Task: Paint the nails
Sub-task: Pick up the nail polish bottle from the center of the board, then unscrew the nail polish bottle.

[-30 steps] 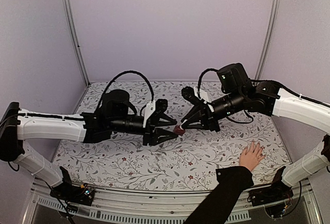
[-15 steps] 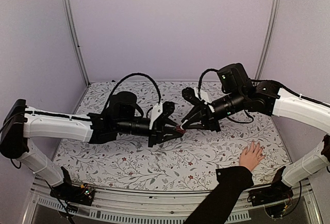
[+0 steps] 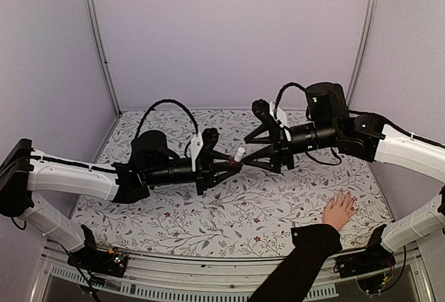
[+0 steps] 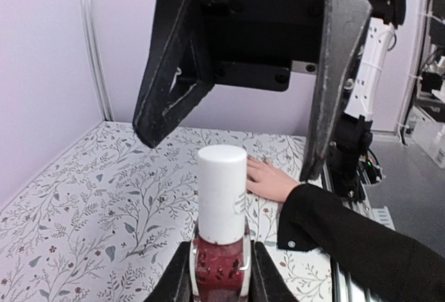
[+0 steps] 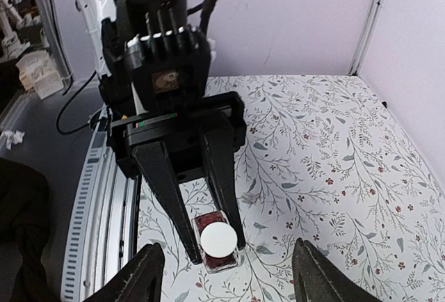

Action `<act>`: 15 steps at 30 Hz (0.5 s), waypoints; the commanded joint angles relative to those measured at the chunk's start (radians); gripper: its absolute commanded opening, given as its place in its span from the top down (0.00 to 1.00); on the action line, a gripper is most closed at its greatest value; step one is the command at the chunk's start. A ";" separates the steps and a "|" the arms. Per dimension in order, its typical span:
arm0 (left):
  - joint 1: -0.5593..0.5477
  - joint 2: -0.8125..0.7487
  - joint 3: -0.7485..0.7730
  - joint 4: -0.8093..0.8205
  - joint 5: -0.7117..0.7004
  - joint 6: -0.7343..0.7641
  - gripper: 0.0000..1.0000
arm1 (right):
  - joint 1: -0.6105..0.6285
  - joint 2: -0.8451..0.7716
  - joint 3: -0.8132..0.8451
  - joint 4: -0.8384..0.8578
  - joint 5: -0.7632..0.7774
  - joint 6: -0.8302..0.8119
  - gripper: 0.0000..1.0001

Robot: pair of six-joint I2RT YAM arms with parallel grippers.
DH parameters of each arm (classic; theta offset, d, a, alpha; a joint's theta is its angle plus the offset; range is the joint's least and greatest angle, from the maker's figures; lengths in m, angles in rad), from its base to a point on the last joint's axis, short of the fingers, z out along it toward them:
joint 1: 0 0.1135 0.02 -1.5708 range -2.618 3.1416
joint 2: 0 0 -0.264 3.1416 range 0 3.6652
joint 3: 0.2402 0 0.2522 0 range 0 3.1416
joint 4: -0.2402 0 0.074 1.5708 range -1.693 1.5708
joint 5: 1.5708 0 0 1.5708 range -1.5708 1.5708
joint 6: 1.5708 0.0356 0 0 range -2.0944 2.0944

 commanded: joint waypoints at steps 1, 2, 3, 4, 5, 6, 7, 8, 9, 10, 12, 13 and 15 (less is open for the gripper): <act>-0.012 -0.023 -0.037 0.224 -0.155 -0.091 1.00 | 0.000 -0.039 -0.048 0.217 0.113 0.170 0.32; -0.014 -0.022 -0.044 0.241 -0.181 -0.099 1.00 | 0.001 -0.043 -0.056 0.246 0.117 0.203 0.32; -0.015 -0.021 -0.051 0.256 -0.206 -0.108 1.00 | 0.000 -0.043 -0.061 0.266 0.121 0.242 0.32; -0.016 -0.018 -0.056 0.268 -0.229 -0.115 1.00 | 0.000 -0.042 -0.068 0.300 0.126 0.266 0.32; -0.016 -0.014 -0.058 0.275 -0.251 -0.122 1.00 | 0.000 -0.040 -0.075 0.326 0.134 0.305 0.32; -0.018 -0.011 -0.059 0.280 -0.268 -0.131 1.00 | 0.000 -0.038 -0.081 0.349 0.143 0.332 0.33; -0.019 -0.003 -0.058 0.287 -0.279 -0.139 1.00 | 0.000 -0.037 -0.087 0.370 0.158 0.371 0.33; -0.022 0.005 -0.054 0.288 -0.285 -0.142 1.00 | 0.000 -0.035 -0.091 0.385 0.168 0.391 0.34; -0.028 0.015 -0.047 0.286 -0.300 -0.143 1.00 | 0.000 -0.032 -0.090 0.394 0.177 0.415 0.35; -0.032 0.025 -0.041 0.282 -0.320 -0.141 1.00 | 0.000 -0.021 -0.086 0.400 0.180 0.435 0.35; -0.041 0.046 -0.020 0.276 -0.338 -0.139 1.00 | 0.001 -0.004 -0.074 0.404 0.182 0.454 0.38; -0.046 0.055 -0.011 0.273 -0.352 -0.140 1.00 | 0.002 0.010 -0.069 0.405 0.182 0.459 0.39; -0.052 0.073 0.003 0.278 -0.381 -0.147 1.00 | 0.004 0.026 -0.062 0.406 0.193 0.474 0.40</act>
